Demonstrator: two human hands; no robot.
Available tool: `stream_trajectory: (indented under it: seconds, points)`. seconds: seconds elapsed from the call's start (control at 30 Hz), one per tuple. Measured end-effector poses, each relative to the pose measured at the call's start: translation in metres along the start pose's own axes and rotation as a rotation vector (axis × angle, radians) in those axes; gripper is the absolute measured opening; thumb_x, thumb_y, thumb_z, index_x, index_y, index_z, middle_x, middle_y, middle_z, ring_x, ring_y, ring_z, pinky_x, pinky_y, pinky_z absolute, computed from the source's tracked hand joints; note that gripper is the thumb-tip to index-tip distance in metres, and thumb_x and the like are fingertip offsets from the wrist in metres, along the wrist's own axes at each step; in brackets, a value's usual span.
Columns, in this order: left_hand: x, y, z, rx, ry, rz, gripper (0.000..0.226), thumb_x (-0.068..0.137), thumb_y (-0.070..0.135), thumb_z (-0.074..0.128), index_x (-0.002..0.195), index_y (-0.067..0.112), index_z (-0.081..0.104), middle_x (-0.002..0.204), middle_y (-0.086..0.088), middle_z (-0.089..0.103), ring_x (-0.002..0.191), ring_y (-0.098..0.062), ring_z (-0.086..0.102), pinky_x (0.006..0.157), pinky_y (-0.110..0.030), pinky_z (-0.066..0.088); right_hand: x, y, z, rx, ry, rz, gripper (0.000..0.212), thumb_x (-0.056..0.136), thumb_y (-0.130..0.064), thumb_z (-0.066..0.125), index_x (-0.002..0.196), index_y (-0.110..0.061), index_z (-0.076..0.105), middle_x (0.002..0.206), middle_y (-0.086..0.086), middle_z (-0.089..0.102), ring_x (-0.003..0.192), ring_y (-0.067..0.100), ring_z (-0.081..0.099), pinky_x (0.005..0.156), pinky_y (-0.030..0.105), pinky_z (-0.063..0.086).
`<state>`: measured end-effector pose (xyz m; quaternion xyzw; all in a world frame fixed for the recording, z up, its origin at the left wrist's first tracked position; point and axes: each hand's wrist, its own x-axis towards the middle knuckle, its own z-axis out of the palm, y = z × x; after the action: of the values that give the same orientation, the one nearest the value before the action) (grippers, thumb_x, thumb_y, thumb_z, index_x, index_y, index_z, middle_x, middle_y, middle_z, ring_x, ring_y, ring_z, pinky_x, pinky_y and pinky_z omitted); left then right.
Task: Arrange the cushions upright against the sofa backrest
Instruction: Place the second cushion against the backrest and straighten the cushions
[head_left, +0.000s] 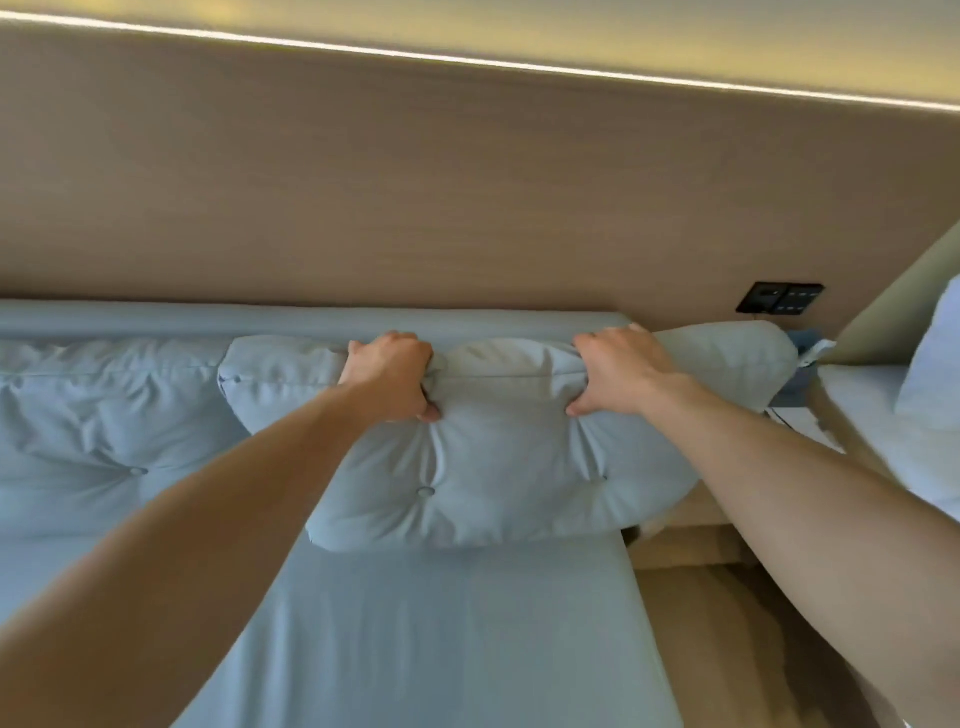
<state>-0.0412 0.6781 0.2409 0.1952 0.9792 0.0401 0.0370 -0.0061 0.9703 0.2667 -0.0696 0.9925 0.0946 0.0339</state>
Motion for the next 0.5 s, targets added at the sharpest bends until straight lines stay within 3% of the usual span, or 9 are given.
stream_trajectory:
  seconds: [0.2,0.3,0.4,0.5]
  points:
    - [0.082,-0.022,0.045,0.063,0.033,-0.025,0.067,0.063,0.062,0.086,0.11,0.022,0.06,0.101,0.003,0.05,0.106,-0.024,0.05,0.084,-0.043,0.033,0.086,0.016,0.052,-0.034,0.009,0.016,0.073,0.061,-0.071,0.084,0.106,-0.021,0.056,0.109,0.002,0.069,0.108,0.027,0.061,0.09,0.042,0.036]
    - [0.105,-0.027,0.096,0.089,0.058,-0.047,0.093,0.058,0.069,0.084,0.134,0.026,0.052,0.115,0.001,0.049,0.114,-0.024,0.047,0.096,-0.044,0.032,0.109,0.022,0.106,0.012,-0.013,0.026,0.09,0.058,-0.073,0.084,0.123,-0.02,0.052,0.128,0.002,0.062,0.125,0.025,0.052,0.101,0.042,0.034]
    - [0.116,-0.028,0.151,0.061,-0.04,-0.059,0.129,0.048,0.078,0.081,0.155,0.032,0.029,0.135,0.001,0.044,0.129,-0.025,0.042,0.11,-0.045,0.027,0.114,0.033,0.168,0.104,-0.106,0.025,0.132,0.053,-0.078,0.082,0.157,-0.024,0.022,0.158,0.002,0.039,0.148,0.024,0.032,0.118,0.046,0.022]
    - [0.139,-0.028,0.171,0.076,-0.035,-0.053,0.141,0.04,0.084,0.078,0.158,0.032,0.023,0.142,0.001,0.042,0.135,-0.026,0.039,0.116,-0.048,0.021,0.125,0.052,0.2,0.207,-0.101,-0.001,0.143,0.052,-0.079,0.08,0.162,-0.029,0.004,0.163,0.001,0.028,0.151,0.023,0.023,0.12,0.047,0.017]
